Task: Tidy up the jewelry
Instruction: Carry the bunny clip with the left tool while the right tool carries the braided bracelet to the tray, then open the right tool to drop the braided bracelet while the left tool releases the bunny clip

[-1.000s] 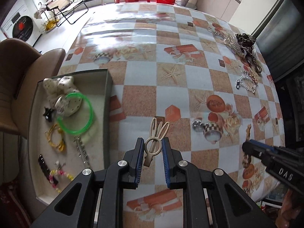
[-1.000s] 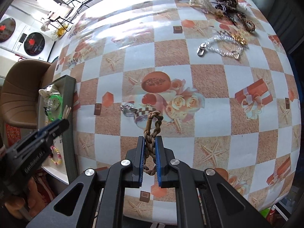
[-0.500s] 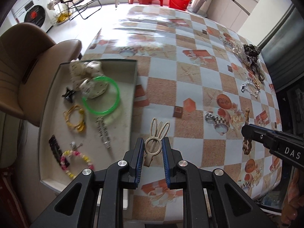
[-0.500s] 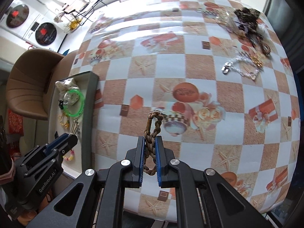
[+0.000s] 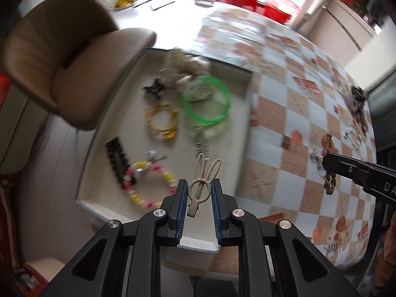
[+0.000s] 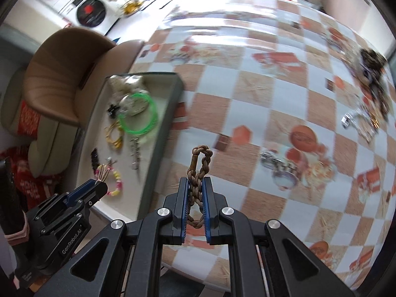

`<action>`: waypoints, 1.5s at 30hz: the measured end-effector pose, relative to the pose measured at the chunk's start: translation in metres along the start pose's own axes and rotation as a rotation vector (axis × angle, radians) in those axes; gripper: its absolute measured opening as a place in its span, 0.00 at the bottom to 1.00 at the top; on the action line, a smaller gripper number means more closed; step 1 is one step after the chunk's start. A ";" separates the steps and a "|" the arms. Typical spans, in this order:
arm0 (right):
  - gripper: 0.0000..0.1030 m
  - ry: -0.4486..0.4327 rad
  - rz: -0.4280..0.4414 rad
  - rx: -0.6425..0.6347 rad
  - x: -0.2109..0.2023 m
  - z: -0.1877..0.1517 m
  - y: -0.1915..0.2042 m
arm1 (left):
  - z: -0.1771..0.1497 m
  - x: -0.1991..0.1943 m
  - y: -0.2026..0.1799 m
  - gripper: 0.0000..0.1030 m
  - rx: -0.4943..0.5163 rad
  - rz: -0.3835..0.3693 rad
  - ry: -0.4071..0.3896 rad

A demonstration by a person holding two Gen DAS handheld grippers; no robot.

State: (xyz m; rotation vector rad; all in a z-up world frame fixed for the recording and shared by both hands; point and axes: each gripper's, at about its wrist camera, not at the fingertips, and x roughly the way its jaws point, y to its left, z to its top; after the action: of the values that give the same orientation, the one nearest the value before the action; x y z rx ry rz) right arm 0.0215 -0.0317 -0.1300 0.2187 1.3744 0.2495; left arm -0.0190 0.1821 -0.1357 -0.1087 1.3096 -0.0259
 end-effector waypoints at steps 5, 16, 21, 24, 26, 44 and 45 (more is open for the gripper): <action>0.11 0.027 0.024 -0.094 0.013 0.009 0.031 | -0.006 0.004 0.029 0.22 -0.074 0.025 0.010; 0.11 0.068 0.056 -0.214 0.039 0.028 0.067 | 0.000 0.019 0.063 0.22 -0.172 0.047 0.003; 0.11 0.090 0.068 -0.245 0.052 0.035 0.076 | 0.014 0.028 0.073 0.22 -0.188 0.058 -0.012; 0.11 0.090 0.070 -0.255 0.059 0.041 0.080 | 0.021 0.034 0.080 0.22 -0.200 0.066 -0.017; 0.11 0.092 0.078 -0.262 0.063 0.045 0.083 | 0.025 0.039 0.084 0.22 -0.204 0.070 -0.019; 0.11 0.184 0.016 -0.245 0.118 0.050 0.094 | 0.043 0.081 0.088 0.22 -0.160 0.102 0.005; 0.11 0.191 0.010 -0.245 0.120 0.050 0.093 | 0.043 0.082 0.088 0.22 -0.155 0.106 0.005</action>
State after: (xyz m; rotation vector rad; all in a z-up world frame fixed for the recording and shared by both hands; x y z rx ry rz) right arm 0.0876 0.0927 -0.2059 -0.0022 1.5167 0.4529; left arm 0.0404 0.2654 -0.2122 -0.1711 1.3202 0.1655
